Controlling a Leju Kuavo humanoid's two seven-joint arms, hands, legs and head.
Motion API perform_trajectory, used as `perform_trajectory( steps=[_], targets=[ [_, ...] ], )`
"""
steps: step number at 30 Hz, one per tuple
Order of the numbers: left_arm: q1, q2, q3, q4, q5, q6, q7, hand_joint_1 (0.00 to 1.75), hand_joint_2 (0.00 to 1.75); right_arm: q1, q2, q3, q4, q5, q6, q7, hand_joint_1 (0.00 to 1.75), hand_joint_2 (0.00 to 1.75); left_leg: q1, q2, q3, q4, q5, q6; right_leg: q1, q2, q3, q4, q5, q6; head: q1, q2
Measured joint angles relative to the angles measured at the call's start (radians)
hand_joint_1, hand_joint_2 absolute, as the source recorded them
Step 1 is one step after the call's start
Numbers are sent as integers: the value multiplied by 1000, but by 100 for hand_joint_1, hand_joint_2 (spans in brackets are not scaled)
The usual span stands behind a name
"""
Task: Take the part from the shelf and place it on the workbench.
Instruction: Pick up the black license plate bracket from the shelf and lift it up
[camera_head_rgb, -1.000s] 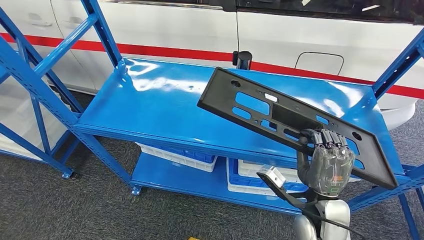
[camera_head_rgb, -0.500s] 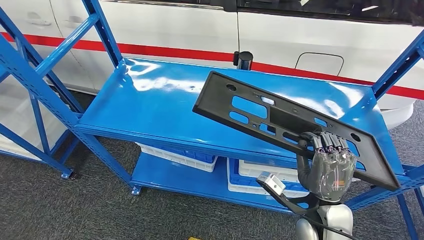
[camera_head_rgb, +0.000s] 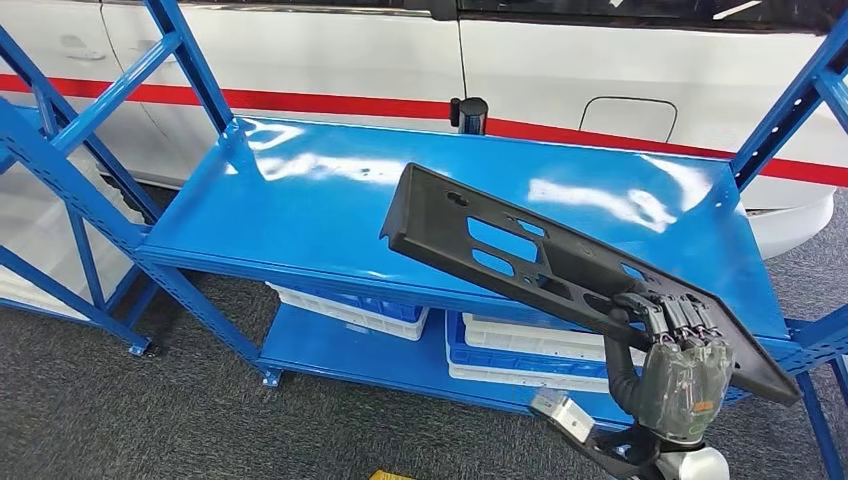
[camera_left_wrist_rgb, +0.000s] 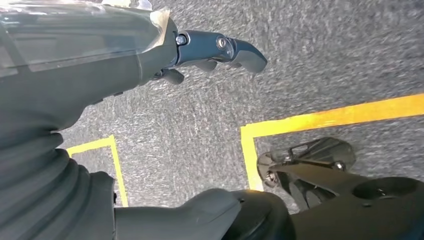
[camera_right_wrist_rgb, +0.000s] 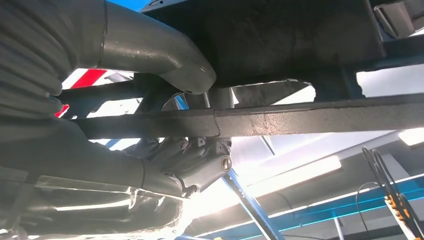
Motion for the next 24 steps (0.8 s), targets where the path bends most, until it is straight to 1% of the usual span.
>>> perform_trajectory(
  steps=[1, 2, 3, 4, 5, 6, 7, 8, 9, 10, 12, 13, 14, 15, 16, 17, 18, 19, 20, 21, 22, 23, 24],
  targets=[
    [1, 0, 1, 0, 0, 2, 0, 0, 175, 6, 5, -3, -5, -6, 0, -7, 175, 175, 0, 0, 38, -63, 31, 5, 1, 0, -2, 0, 3, -1, 0, 0],
    [0, 0, 2, 0, 1, 5, 0, 0, 175, 11, 10, -6, -11, -14, 0, -15, 175, 175, -1, 2, 82, -139, 56, 11, 2, 0, -3, 0, 7, 0, 0, 0],
    [-1, -1, 2, 0, 1, 7, 0, 0, 175, 14, 15, -10, -15, -21, 0, -23, 175, 175, -3, 3, 118, -203, 77, 16, 4, 0, -4, 0, 10, 2, 0, 0],
    [-2, -2, 4, 0, 3, 10, 0, 0, 175, 15, 19, -13, -19, -29, 0, -31, 175, 175, -6, 4, 139, -243, 86, 19, 6, -1, -6, 0, 14, 7, 0, 0],
    [-3, -3, 5, 0, 5, 14, 0, 0, 175, 16, 23, -15, -21, -36, 0, -40, 175, 175, -10, 5, 145, -258, 88, 22, 6, -1, -7, -1, 18, 11, 1, 0],
    [-2, -4, 6, 0, 8, 17, 0, 0, 175, 17, 27, -17, -22, -42, 0, -49, 175, 175, -14, 5, 142, -258, 92, 26, 6, -2, -7, -3, 22, 18, 1, 0],
    [-1, -6, 6, 0, 11, 20, 0, 0, 175, 18, 30, -18, -23, -50, 0, -57, 175, 175, -13, 5, 140, -261, 100, 32, 5, -2, -9, -3, 26, 24, 1, 0],
    [0, -7, 7, 0, 13, 23, 0, 0, 175, 18, 33, -19, -24, -56, 0, -64, 175, 175, -13, 5, 137, -266, 110, 38, 5, -2, -15, 3, 21, 29, 1, 0],
    [0, -8, 8, 0, 16, 24, 0, 0, 175, 19, 35, -21, -25, -61, 0, -69, 175, 175, -11, 6, 133, -271, 120, 46, 6, -1, -26, 22, 5, 29, 2, 0],
    [0, -10, 8, 0, 18, 24, 0, 0, 175, 19, 36, -23, -26, -65, 0, -73, 175, 175, -9, 7, 126, -275, 131, 52, 7, 0, -43, 62, -25, 27, 3, 0],
    [0, -11, 9, 0, 19, 24, 0, 0, 175, 19, 37, -26, -26, -71, 0, -79, 175, 175, -11, 8, 107, -275, 144, 58, 6, 1, -88, 187, -102, 19, 5, 0],
    [1, -12, 9, 0, 20, 25, 0, 0, 175, 20, 37, -28, -26, -75, 0, -82, 175, 175, -12, 8, 97, -275, 151, 58, 5, 1, -102, 242, -128, 20, 6, 0],
    [2, -13, 9, 0, 22, 25, 0, 0, 175, 20, 37, -31, -26, -80, 0, -87, 175, 175, -12, 8, 88, -274, 157, 57, 6, 1, -101, 268, -139, 25, 6, 0],
    [3, -15, 10, 0, 25, 26, 0, 0, 175, 20, 37, -33, -26, -85, 0, -91, 175, 175, -12, 8, 81, -274, 163, 55, 5, 1, -78, 254, -134, 33, 6, 0],
    [4, -17, 13, 0, 27, 28, 0, 0, 175, 19, 38, -36, -26, -91, 0, -96, 175, 175, -12, 7, 75, -273, 167, 53, 5, 1, -34, 199, -117, 41, 6, 0],
    [5, -19, 16, 0, 30, 30, 0, 0, 175, 19, 38, -38, -26, -96, 0, -99, 175, 175, -12, 6, 71, -271, 171, 50, 4, 1, 20, 119, -101, 47, 7, 0],
    [5, -20, 20, 0, 32, 33, -1, 0, 175, 18, 39, -39, -25, -99, 0, -101, 175, 175, -13, 5, 67, -269, 174, 45, 5, 3, 69, 49, -87, 48, 7, 0],
    [5, -21, 23, 0, 35, 35, -3, 0, 175, 17, 40, -40, -25, -103, 0, -102, 175, 175, -14, 4, 64, -266, 177, 41, 6, 4, 100, 0, -78, 46, 6, 0],
    [5, -22, 26, 0, 37, 37, -5, 0, 175, 16, 41, -40, -24, -105, 0, -103, 175, 175, -16, 3, 61, -262, 179, 37, 8, 6, 110, -23, -77, 39, 6, 0],
    [5, -23, 28, 0, 39, 38, -7, 0, 175, 15, 42, -41, -23, -108, 0, -104, 175, 175, -16, 2, 59, -259, 182, 32, 11, 8, 107, -22, -75, 33, 6, 0],
    [5, -23, 30, 0, 41, 38, -8, 0, 175, 15, 42, -41, -22, -111, 0, -106, 175, 175, -16, 1, 57, -256, 184, 27, 7, 8, 100, -23, -73, 26, 6, 0],
    [6, -24, 32, 0, 43, 39, -9, 0, 175, 13, 43, -42, -21, -113, 0, -108, 175, 175, -15, 0, 53, -251, 181, 22, 4, 8, 97, -24, -70, 17, 6, 0],
    [7, -24, 33, 0, 45, 40, -9, 0, 175, 12, 44, -42, -20, -115, 0, -110, 175, 175, -13, 0, 45, -237, 166, 15, 1, 6, 95, -25, -64, 8, 4, 0]
  ],
)
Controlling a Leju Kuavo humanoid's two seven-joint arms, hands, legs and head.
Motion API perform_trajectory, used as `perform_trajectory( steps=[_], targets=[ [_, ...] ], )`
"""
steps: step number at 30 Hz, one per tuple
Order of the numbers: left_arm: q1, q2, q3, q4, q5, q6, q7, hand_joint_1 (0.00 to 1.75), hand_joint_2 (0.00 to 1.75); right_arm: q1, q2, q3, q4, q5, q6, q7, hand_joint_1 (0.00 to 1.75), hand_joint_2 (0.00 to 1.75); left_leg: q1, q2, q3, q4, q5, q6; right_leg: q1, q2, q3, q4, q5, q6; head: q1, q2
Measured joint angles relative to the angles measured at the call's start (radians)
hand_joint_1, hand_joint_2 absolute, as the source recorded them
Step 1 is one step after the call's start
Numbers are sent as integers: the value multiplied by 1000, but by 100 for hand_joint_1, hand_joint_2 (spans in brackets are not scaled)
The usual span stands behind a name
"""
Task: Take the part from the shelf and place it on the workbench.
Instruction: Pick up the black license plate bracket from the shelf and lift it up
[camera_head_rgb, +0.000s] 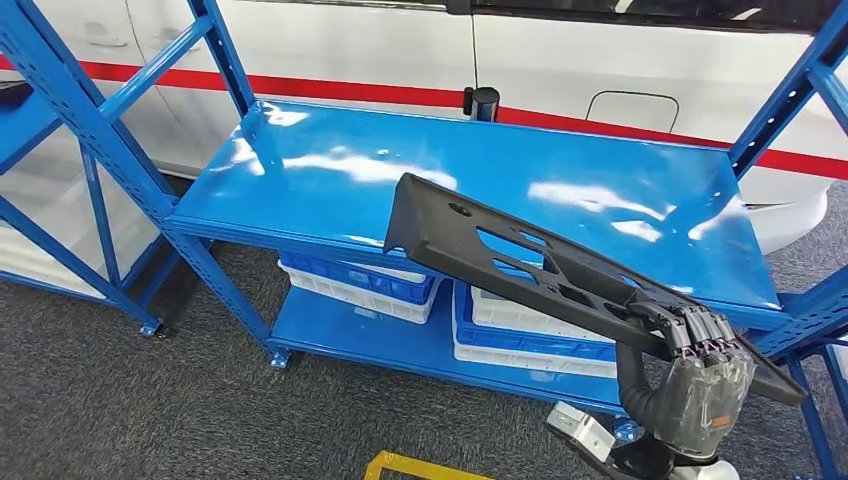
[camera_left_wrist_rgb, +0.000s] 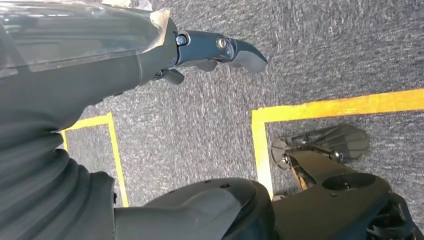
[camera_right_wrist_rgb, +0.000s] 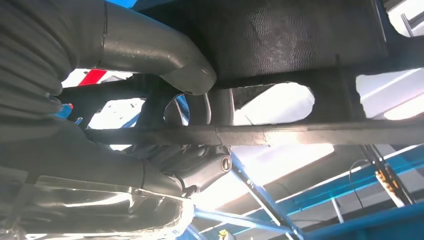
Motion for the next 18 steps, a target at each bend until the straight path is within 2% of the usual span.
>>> perform_trajectory(
  steps=[1, 3, 4, 5, 6, 7, 9, 10, 11, 13, 15, 16, 18],
  targets=[
    [0, 0, 1, 0, 1, 1, 0, 0, 175, -1, 1, 0, 0, -1, 0, -1, 175, 175, 3, 0, -13, 31, -29, -6, -3, -2, -3, -1, 7, -10, -2, 0],
    [0, 0, 3, 0, 4, 2, -1, 0, 175, -2, 3, 0, 1, -2, 0, -3, 175, 175, 11, 1, -52, 143, -108, -19, 0, -5, -15, 1, 18, -21, -6, 0],
    [0, -1, 5, 0, 4, 2, -1, 0, 175, -1, 3, 0, 2, -2, 0, -3, 175, 175, 14, 1, -69, 200, -136, -24, 2, -6, -23, 2, 22, -22, -6, 0],
    [0, 0, 7, 0, 5, 2, -1, 0, 175, -1, 3, 0, 3, -3, 0, -3, 175, 175, 16, 1, -74, 233, -146, -27, 4, -7, -30, 5, 26, -22, -6, 0],
    [1, 0, 9, 0, 5, 2, -1, 0, 175, -1, 3, 0, 4, -6, 0, -4, 175, 175, 18, 2, -61, 229, -136, -28, 5, -7, -36, 7, 29, -21, -6, 0],
    [2, 0, 11, 0, 6, 2, -1, 0, 175, -1, 3, 0, 5, -10, 0, -5, 175, 175, 19, 2, -28, 187, -111, -27, 5, -7, -40, 9, 31, -19, -6, 0],
    [3, 0, 15, 0, 8, 2, -1, 0, 175, -1, 3, 0, 5, -23, 0, -8, 175, 175, 19, 3, 57, 51, -70, -21, 6, -7, -45, 10, 37, -11, -6, 0],
    [3, 0, 16, 0, 10, 2, -1, 0, 175, -2, 3, 0, 5, -29, 0, -11, 175, 175, 16, 3, 85, 3, -59, -16, 5, -8, -46, 10, 40, -5, -5, 0],
    [2, -1, 17, 0, 11, 3, -1, 0, 175, -3, 3, 1, 5, -35, 0, -15, 175, 175, 12, 3, 98, -23, -58, -11, 4, -8, -48, 9, 44, 0, -6, 0],
    [4, -2, 18, 0, 14, 4, -1, 0, 175, -4, 4, 2, 5, -46, 0, -25, 175, 175, 3, 3, 95, -31, -51, 0, 3, -9, -50, 5, 53, 14, -7, 0],
    [4, -4, 19, 0, 16, 6, -1, 0, 175, -3, 4, 1, 4, -58, 0, -37, 175, 175, 7, 7, 93, -46, -34, 15, 5, -8, -59, 16, 45, 22, -7, 0],
    [4, -5, 20, 0, 17, 6, -1, 0, 175, -2, 4, 0, 4, -64, 0, -43, 175, 175, 9, 9, 89, -54, -24, 23, 7, -7, -73, 43, 24, 21, -6, 0],
    [3, -6, 22, 0, 18, 9, -1, 0, 175, 2, 3, -1, 4, -73, 0, -57, 175, 175, 11, 11, 73, -60, -8, 32, 7, -4, -120, 155, -47, 14, -4, 0]
  ],
)
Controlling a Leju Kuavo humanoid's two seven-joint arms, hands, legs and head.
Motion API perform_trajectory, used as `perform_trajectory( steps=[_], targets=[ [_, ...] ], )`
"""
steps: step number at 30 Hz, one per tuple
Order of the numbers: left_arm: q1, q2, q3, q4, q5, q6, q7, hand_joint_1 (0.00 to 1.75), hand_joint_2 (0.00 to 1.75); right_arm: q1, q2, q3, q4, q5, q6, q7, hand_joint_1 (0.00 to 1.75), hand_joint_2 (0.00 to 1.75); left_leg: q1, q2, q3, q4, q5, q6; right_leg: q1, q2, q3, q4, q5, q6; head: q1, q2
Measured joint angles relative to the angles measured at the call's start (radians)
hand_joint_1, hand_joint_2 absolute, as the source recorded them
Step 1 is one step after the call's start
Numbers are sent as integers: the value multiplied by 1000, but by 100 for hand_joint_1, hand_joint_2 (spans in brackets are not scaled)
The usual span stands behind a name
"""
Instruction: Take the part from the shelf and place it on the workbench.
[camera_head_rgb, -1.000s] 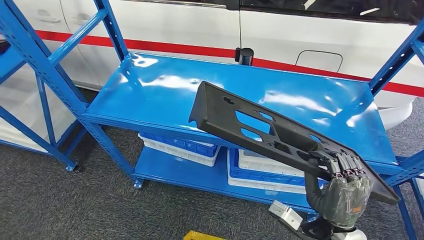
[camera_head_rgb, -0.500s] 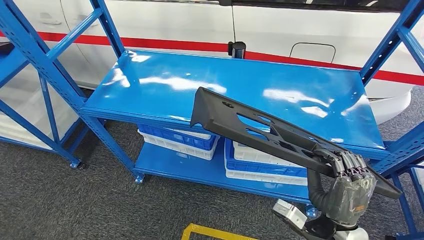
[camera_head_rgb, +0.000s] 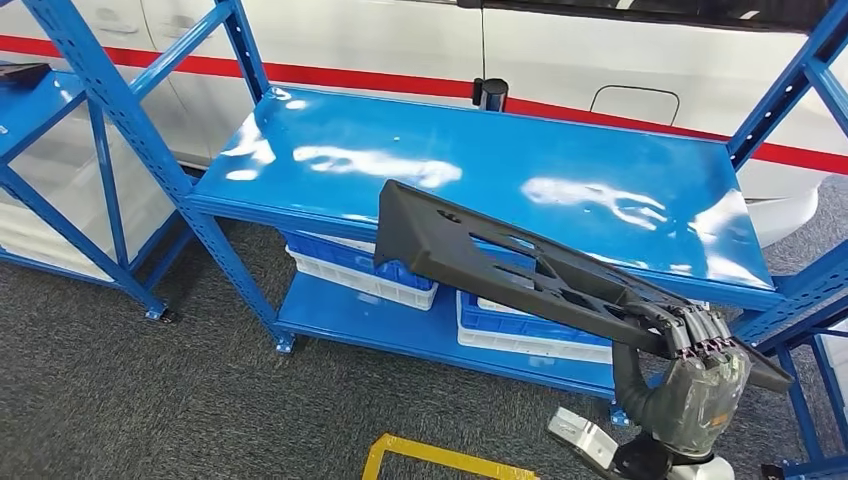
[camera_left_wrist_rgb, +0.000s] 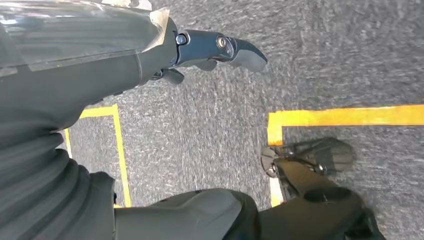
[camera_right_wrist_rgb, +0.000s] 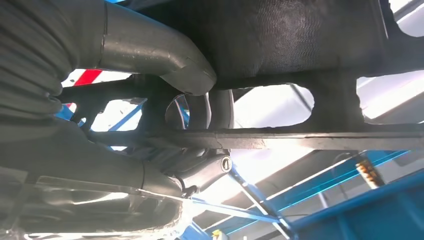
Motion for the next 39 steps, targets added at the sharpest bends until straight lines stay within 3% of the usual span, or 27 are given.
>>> perform_trajectory(
  steps=[2, 3, 4, 5, 7, 8, 12, 13, 15, 17, 18, 20, 27, 29, 31, 32, 33, 35, 36, 38, 39],
  targets=[
    [1, -2, 2, 0, 3, 3, 0, 0, 175, 5, 0, -2, 0, -6, 0, -11, 175, 175, -1, 0, -20, 2, 12, 0, -2, 0, -35, 109, -49, 5, 1, 0],
    [2, -3, 2, 0, 5, 4, 0, 0, 175, 7, 0, -4, 0, -8, 0, -15, 175, 175, 0, 0, -30, 4, 18, -2, -3, 0, -28, 118, -49, 13, 1, 0],
    [2, -5, 3, 0, 6, 5, 0, 0, 175, 8, 0, -5, 0, -10, 0, -18, 175, 175, 1, 0, -39, 7, 23, -5, -5, 0, 0, 84, -34, 24, 2, 0],
    [2, -7, 3, 0, 8, 6, 0, 0, 175, 8, 0, -5, 0, -11, 0, -22, 175, 175, 2, 0, -47, 13, 26, -8, -8, 0, 46, 14, -11, 35, 2, 0],
    [2, -9, 4, 0, 10, 8, -2, 0, 175, 8, 0, -6, -2, -16, 0, -33, 175, 175, 1, -2, -61, 26, 31, -17, -9, 3, 127, -115, 21, 41, 2, 0],
    [2, -9, 6, 0, 11, 8, -3, 0, 175, 9, 1, -7, -4, -21, 0, -39, 175, 175, -2, -3, -66, 34, 32, -21, -9, 6, 143, -148, 27, 36, 3, 0],
    [3, -10, 14, 0, 17, 9, -6, 0, 175, 12, 3, -10, -10, -34, -1, -55, 175, 175, -1, -8, -84, 54, 30, -39, -12, 10, 124, -149, 37, 0, 3, 0],
    [4, -10, 16, 0, 18, 10, -6, 0, 175, 12, 3, -10, -10, -35, -1, -56, 175, 175, 1, -8, -95, 78, 6, -45, -14, 9, 120, -150, 44, -11, 2, 0],
    [3, -10, 19, 0, 19, 11, -7, 0, 175, 12, 5, -11, -10, -37, -1, -56, 175, 175, 4, -7, -135, 185, -78, -55, -12, 6, 107, -149, 59, -27, 1, 0],
    [2, -10, 21, 0, 19, 9, -9, 0, 175, 13, 6, -12, -10, -39, -1, -57, 175, 175, 6, -7, -171, 307, -141, -61, -8, 4, 91, -148, 72, -32, 1, 0],
    [2, -10, 21, 0, 19, 9, -9, 0, 175, 13, 5, -12, -10, -39, -1, -58, 175, 175, 7, -7, -178, 340, -153, -62, -6, 4, 86, -148, 76, -32, 1, 0],
    [2, -10, 21, 0, 19, 8, -10, 0, 175, 13, 5, -12, -10, -39, -1, -58, 175, 175, 7, -7, -178, 353, -154, -62, -5, 3, 81, -148, 79, -31, 1, 0],
    [2, -10, 22, 0, 19, 8, -10, 0, 175, 13, 6, -12, -10, -40, -1, -58, 175, 175, 7, -7, -169, 346, -148, -61, -5, 3, 79, -148, 80, -31, 1, 0],
    [3, -10, 22, 0, 20, 7, -14, 0, 175, 13, 6, -12, -10, -43, -1, -62, 175, 175, 7, -7, -88, 228, -101, -51, -3, 4, 74, -148, 87, -27, 1, 0],
    [2, -10, 23, 0, 24, 6, -17, 0, 175, 13, 9, -11, -10, -45, -1, -65, 175, 175, 1, -8, 10, 72, -55, -36, -2, 4, 66, -149, 100, -13, 1, 0],
    [2, -11, 24, 0, 26, 6, -18, 0, 175, 12, 11, -11, -10, -46, -1, -65, 175, 175, -1, -5, 17, 40, -41, -24, -1, 3, 47, -114, 78, -7, 2, 0],
    [1, -12, 25, 0, 29, 5, -18, 0, 175, 12, 12, -10, -10, -46, -1, -65, 175, 175, -4, -2, 10, 18, -26, -13, 0, 3, 16, -42, 40, -1, 3, 0],
    [2, -14, 27, 0, 33, 4, -20, 0, 175, 12, 11, -9, -9, -49, -1, -64, 175, 175, -3, 4, -26, 7, 11, 2, 1, 3, -34, 104, -37, 7, 4, 0],
    [3, -15, 27, 0, 33, 1, -21, 0, 175, 12, 9, -10, -9, -52, -1, -64, 175, 175, -4, 5, -40, 8, 20, 0, 0, 3, -25, 119, -39, 17, 4, 0],
    [3, -18, 26, 0, 32, -6, -26, 0, 175, 12, 8, -10, -9, -58, -1, -67, 175, 175, -2, 5, -57, 16, 31, -6, -5, 2, 63, -3, 4, 36, 4, 0],
    [2, -18, 26, 0, 31, -8, -28, 0, 175, 12, 7, -10, -9, -61, -1, -70, 175, 175, -2, 5, -65, 22, 34, -11, -6, 3, 112, -78, 17, 39, 5, 0]
  ],
)
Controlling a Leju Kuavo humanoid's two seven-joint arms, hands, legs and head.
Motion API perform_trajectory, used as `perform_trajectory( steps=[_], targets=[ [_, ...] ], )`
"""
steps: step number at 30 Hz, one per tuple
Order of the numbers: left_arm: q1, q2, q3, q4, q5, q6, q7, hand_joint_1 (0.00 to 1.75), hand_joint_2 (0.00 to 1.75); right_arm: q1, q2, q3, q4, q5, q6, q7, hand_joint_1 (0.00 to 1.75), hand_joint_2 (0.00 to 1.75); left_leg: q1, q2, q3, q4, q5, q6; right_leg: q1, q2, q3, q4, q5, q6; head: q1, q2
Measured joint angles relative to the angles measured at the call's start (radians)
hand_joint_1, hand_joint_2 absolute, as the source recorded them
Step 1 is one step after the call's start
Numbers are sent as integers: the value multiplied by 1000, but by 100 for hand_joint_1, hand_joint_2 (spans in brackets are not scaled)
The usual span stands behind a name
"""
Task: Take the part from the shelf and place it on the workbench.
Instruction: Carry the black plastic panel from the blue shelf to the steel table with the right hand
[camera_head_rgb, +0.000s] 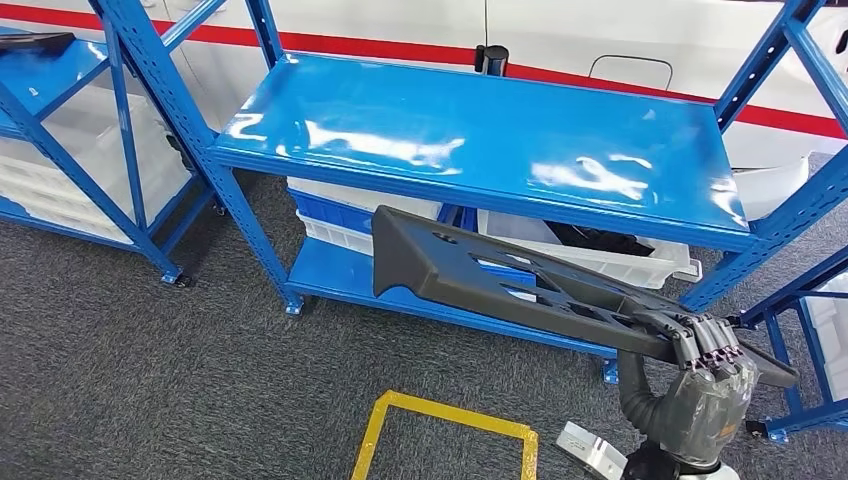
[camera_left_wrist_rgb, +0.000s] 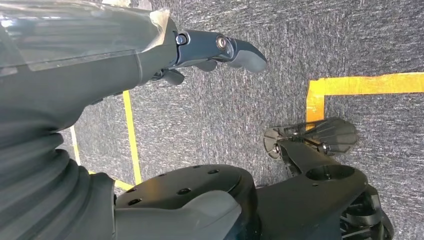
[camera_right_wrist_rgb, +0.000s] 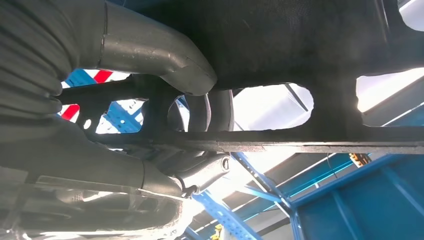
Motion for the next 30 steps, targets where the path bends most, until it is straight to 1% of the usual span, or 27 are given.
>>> perform_trajectory(
  steps=[1, 2, 3, 5, 6, 7, 9, 10, 11, 12, 13, 14, 15, 16, 17, 18, 20, 21, 22, 23, 24, 25, 26, 27, 28, 29, 30],
  targets=[
    [0, 0, 0, 0, 0, -2, -2, 0, 175, 0, -1, 0, 0, -4, 0, -3, 175, 175, -2, 0, -6, 6, 3, -5, 1, 1, 32, -54, 7, -2, 0, 0],
    [-1, 0, 0, 0, 0, -3, -4, 0, 175, 1, -2, -1, 0, -7, 0, -5, 175, 175, -4, -1, -12, 12, 6, -9, 3, 3, 46, -83, 5, -8, 1, 0],
    [-1, 0, 0, 0, 0, -3, -6, 0, 175, 1, -2, -2, 0, -10, 0, -7, 175, 175, -5, -1, -15, 15, 10, -14, 6, 5, 44, -89, 3, -17, 1, 0],
    [-1, 0, 0, 0, -1, -4, -7, 0, 175, 2, -4, -3, 1, -12, 0, -8, 175, 175, -3, -3, -20, 21, 10, -24, 0, 4, 30, -87, 9, -36, 1, 0],
    [0, 1, 0, 0, -1, -4, -8, 0, 175, 2, -4, -3, 1, -12, 0, -8, 175, 175, 0, -4, -27, 35, -7, -30, -3, 3, 26, -88, 15, -47, -1, 0],
    [0, 1, 0, 0, -1, -4, -8, 0, 175, 1, -4, -4, 1, -12, 0, -8, 175, 175, 3, -6, -38, 66, -39, -36, -6, 2, 22, -88, 23, -58, -2, 0],
    [-1, 2, 0, 0, 0, -4, -9, 0, 175, 1, -4, -4, 1, -15, 0, -10, 175, 175, 7, -7, -75, 181, -128, -47, -3, 0, 11, -87, 37, -70, -5, 0],
    [-1, 1, 0, 0, 0, -4, -11, 0, 175, 1, -4, -5, 2, -18, 0, -14, 175, 175, 9, -7, -91, 243, -161, -51, -2, -1, 5, -86, 44, -71, -5, 0],
    [-1, 1, 0, 0, 0, -4, -13, 0, 175, 1, -5, -6, 3, -22, 0, -19, 175, 175, 10, -7, -95, 282, -174, -53, 0, -1, -3, -84, 49, -70, -5, 0],
    [-1, 1, 0, 0, 0, -4, -15, 0, 175, 0, -5, -7, 5, -27, 0, -25, 175, 175, 11, -7, -82, 285, -168, -53, 1, -1, -9, -82, 53, -68, -5, 0],
    [-1, 1, 0, 0, 0, -4, -17, 0, 175, 0, -6, -8, 6, -33, 0, -32, 175, 175, 12, -7, -50, 248, -146, -51, 2, -1, -15, -80, 55, -66, -5, 0],
    [0, 1, 0, 0, 0, -4, -18, 0, 175, -1, -6, -10, 7, -40, 0, -40, 175, 175, 12, -8, -3, 180, -117, -46, 2, -1, -18, -77, 57, -64, -5, 0],
    [0, 2, 0, 0, 0, -5, -19, 0, 175, -1, -6, -12, 8, -46, 0, -48, 175, 175, 11, -10, 44, 106, -100, -41, 3, 0, -21, -76, 59, -60, -5, 0],
    [0, 2, 0, 0, 0, -5, -20, 0, 175, -3, -6, -15, 9, -52, 0, -56, 175, 175, 9, -12, 77, 49, -88, -35, 3, 0, -23, -75, 63, -55, -4, 0],
    [0, 2, 0, 0, 0, -5, -22, 0, 175, -5, -6, -17, 10, -58, 0, -64, 175, 175, 5, -13, 95, 16, -85, -31, 3, -1, -26, -75, 67, -49, -5, 0],
    [-1, 2, 0, 0, 0, -5, -23, 0, 175, -7, -6, -18, 11, -63, 0, -71, 175, 175, 0, -14, 97, 6, -87, -27, 1, -1, -29, -76, 71, -41, -5, 0],
    [0, 2, 0, 0, 0, -5, -23, 0, 175, -9, -6, -22, 13, -73, 0, -82, 175, 175, -2, -12, 91, -2, -73, -15, 1, -2, -33, -75, 77, -28, -7, 0],
    [0, 2, 0, 0, 0, -5, -23, 0, 175, -9, -6, -25, 14, -77, 0, -86, 175, 175, -1, -9, 88, -10, -63, -7, 2, -2, -42, -64, 68, -25, -7, 0],
    [-1, 1, 0, 0, 0, -5, -23, 0, 175, -9, -7, -28, 15, -81, 0, -90, 175, 175, 1, -6, 83, -18, -52, 1, 4, -2, -55, -39, 47, -25, -6, 0],
    [-2, 1, 0, 0, 0, -5, -23, 0, 175, -9, -7, -32, 16, -83, 0, -92, 175, 175, 3, -4, 76, -23, -41, 7, 6, -1, -76, 7, 14, -29, -4, 0],
    [-2, 1, 0, 0, 0, -5, -23, 0, 175, -9, -7, -35, 17, -84, 0, -93, 175, 175, 1, -2, 66, -25, -34, 11, 6, -1, -102, 67, -23, -33, -3, 0],
    [-2, 1, 0, 0, 0, -5, -23, 0, 175, -9, -7, -37, 20, -86, 0, -94, 175, 175, 1, -1, 55, -24, -26, 13, 5, -1, -125, 132, -55, -33, -2, 0],
    [-2, 1, 0, 0, 0, -5, -23, 0, 175, -8, -8, -40, 22, -90, 0, -96, 175, 175, 0, 0, 42, -24, -18, 12, 4, -1, -138, 182, -73, -29, -1, 0],
    [-1, 0, 0, 0, 0, -5, -23, 0, 175, -8, -10, -42, 25, -95, 0, -99, 175, 175, 1, 1, 31, -22, -10, 11, 2, -1, -135, 198, -73, -20, -1, 0],
    [-1, 0, 0, 0, 2, -4, -23, 0, 175, -8, -11, -44, 28, -102, 0, -102, 175, 175, 2, 1, 19, -20, -3, 8, -1, -1, -112, 177, -57, -8, 0, 0],
    [-1, -1, 0, 0, 4, -3, -23, 0, 175, -9, -13, -45, 31, -108, 0, -105, 175, 175, 4, 1, 7, -15, 3, 3, -5, -1, -72, 122, -34, 5, 0, 0],
    [-1, -1, 0, 0, 6, -1, -22, 0, 175, -12, -15, -45, 33, -114, 0, -107, 175, 175, 4, 1, -5, -7, 7, -2, -9, -1, -23, 49, -15, 14, 1, 0]
  ],
)
